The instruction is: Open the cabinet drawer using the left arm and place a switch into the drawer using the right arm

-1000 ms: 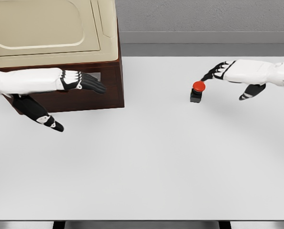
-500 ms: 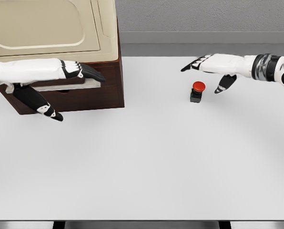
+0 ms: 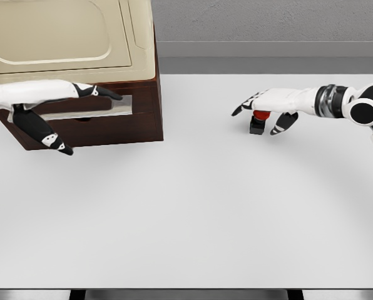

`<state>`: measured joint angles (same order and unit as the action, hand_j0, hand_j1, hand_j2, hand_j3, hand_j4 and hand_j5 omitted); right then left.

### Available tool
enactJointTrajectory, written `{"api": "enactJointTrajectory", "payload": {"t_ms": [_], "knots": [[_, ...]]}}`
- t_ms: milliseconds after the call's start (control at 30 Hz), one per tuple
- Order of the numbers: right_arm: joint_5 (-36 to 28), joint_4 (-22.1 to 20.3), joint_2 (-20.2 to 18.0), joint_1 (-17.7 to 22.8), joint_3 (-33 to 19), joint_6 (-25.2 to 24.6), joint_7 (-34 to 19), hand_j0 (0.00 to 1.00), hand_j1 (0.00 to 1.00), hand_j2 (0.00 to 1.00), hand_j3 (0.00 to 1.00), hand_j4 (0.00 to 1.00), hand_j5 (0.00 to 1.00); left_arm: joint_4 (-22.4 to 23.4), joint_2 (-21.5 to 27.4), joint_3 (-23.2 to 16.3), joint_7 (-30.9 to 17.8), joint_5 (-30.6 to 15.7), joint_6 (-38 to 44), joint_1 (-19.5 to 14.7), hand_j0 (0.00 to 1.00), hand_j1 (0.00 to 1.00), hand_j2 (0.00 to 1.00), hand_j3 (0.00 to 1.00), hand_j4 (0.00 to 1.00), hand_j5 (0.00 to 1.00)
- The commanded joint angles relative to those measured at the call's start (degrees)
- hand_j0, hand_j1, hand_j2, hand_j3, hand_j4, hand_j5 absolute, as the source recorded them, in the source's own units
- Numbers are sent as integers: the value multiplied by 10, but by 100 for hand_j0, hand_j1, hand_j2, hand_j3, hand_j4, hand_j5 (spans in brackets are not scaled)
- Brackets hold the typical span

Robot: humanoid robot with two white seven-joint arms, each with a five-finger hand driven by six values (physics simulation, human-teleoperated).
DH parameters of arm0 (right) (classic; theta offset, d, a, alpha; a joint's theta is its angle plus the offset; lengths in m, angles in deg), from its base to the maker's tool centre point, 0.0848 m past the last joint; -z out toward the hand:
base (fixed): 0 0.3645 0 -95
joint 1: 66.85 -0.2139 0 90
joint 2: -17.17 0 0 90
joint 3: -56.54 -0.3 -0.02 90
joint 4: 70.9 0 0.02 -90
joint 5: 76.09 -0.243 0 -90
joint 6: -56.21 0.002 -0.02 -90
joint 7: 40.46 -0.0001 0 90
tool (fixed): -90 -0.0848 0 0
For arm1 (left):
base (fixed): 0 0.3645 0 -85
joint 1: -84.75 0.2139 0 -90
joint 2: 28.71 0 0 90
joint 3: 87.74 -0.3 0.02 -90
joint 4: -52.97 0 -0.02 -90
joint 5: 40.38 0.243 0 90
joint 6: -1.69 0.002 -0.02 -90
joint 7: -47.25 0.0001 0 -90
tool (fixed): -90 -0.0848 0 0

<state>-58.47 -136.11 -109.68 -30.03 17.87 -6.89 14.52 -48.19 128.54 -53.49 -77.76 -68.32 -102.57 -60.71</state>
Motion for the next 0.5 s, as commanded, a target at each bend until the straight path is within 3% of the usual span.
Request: {"api": "enactJointTrajectory", "payload": {"t_ms": [0,100,467], "knots": [[-2,11,-1,-3,-1,-1,0,84,84,84,84,84,84,1,5,2,0,-9,18,1,100,100,100,100,100,100],[-2,22,-1,-4,-1,0,0,81,81,81,81,81,81,1,4,3,0,-12,57,12,100,100,100,100,100,100],[-1,21,0,-4,-1,3,0,68,68,68,68,68,68,5,-3,31,0,-7,83,31,100,100,100,100,100,100]]}}
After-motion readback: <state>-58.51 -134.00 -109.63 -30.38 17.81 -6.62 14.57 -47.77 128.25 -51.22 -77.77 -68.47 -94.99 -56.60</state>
